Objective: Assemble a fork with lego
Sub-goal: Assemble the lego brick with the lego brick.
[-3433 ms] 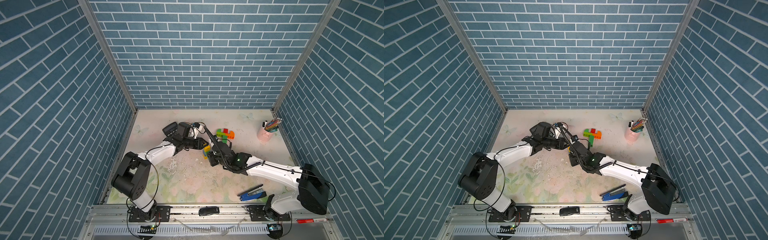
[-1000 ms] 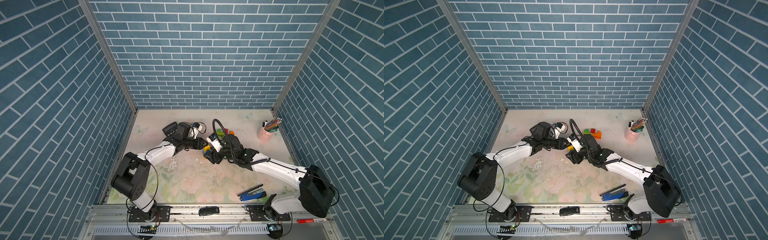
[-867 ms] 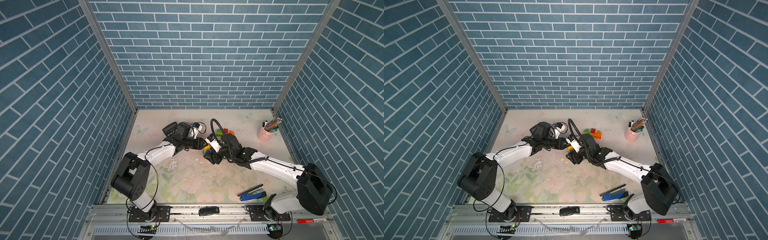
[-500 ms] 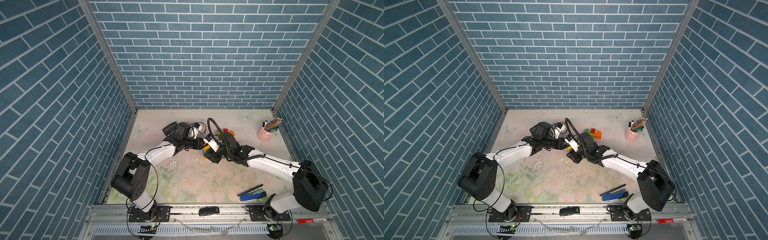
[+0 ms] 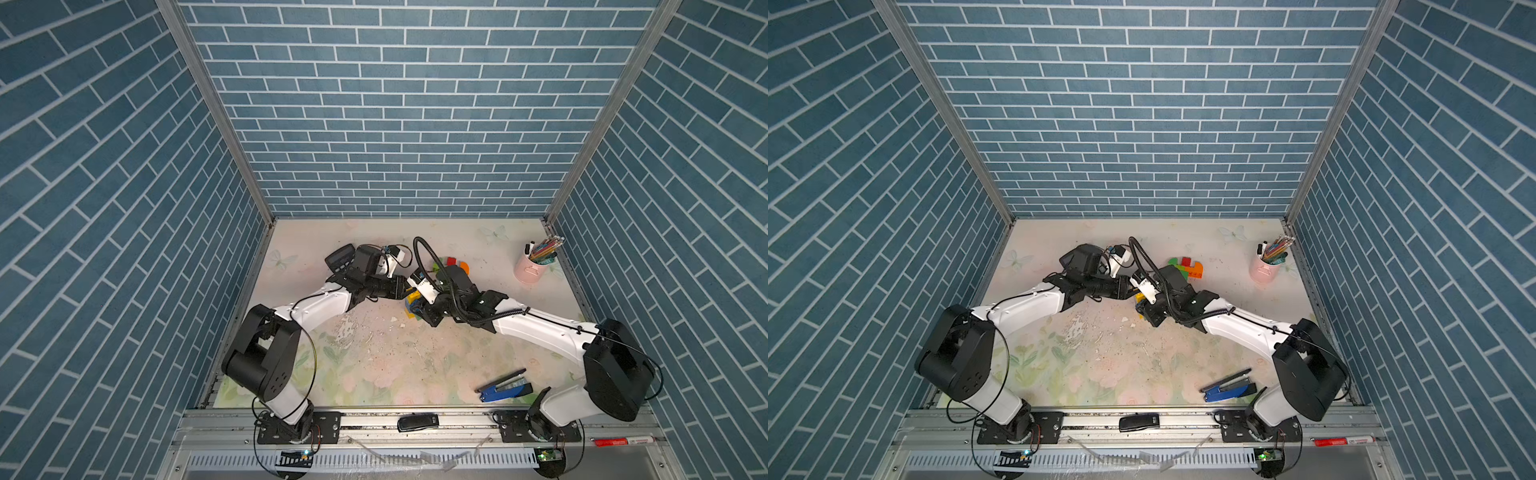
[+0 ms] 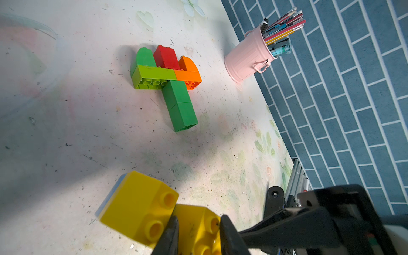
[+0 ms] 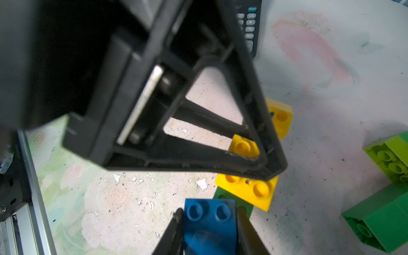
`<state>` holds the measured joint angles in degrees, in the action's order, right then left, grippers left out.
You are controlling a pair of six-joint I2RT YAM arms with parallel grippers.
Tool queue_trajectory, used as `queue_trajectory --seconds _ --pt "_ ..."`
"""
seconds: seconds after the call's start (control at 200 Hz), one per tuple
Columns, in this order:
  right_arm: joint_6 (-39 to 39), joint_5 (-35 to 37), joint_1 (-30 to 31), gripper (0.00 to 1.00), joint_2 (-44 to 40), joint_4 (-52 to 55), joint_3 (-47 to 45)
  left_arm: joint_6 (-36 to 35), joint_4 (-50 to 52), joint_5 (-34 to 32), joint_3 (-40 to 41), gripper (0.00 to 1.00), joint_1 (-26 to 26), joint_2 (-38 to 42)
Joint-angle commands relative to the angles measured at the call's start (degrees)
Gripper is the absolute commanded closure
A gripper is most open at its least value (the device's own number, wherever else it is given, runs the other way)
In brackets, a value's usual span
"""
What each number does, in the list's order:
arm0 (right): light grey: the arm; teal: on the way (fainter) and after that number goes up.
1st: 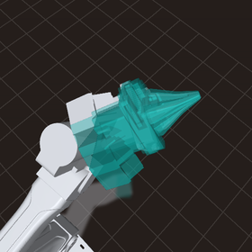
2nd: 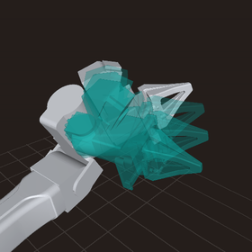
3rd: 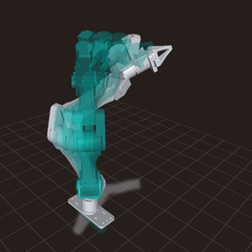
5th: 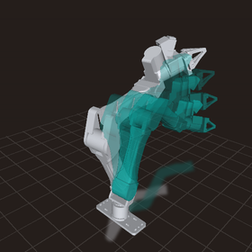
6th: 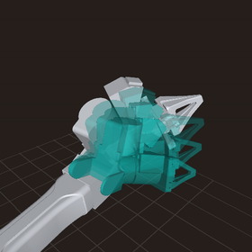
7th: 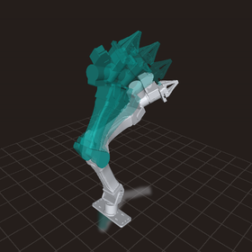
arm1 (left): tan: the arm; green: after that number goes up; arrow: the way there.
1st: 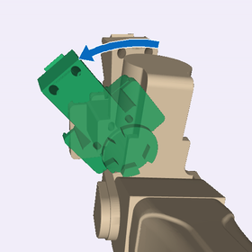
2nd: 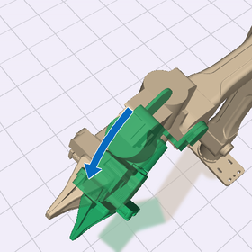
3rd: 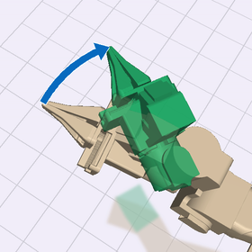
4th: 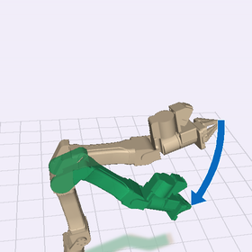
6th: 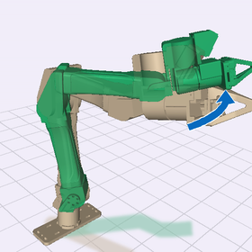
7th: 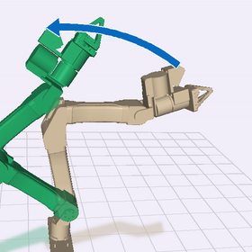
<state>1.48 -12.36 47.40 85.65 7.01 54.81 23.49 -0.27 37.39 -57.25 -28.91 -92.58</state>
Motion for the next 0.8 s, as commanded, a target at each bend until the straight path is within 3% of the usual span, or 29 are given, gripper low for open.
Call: queue_trajectory --seconds 0.0,0.41,0.795 --pt "0.31 1.51 0.19 0.7 -0.82 1.48 1.36 -0.72 2.12 -0.39 -0.05 0.66 -0.11 0.16" --pt "15.03 23.88 8.1 0.76 -10.88 -8.58 -10.29 -0.79 2.2 -0.43 -0.18 0.66 -0.14 -0.01" --pt "18.38 24.29 9.05 0.76 -7.53 -15.15 -12.22 -0.89 2.52 -0.47 -0.14 0.66 -0.16 0.38"
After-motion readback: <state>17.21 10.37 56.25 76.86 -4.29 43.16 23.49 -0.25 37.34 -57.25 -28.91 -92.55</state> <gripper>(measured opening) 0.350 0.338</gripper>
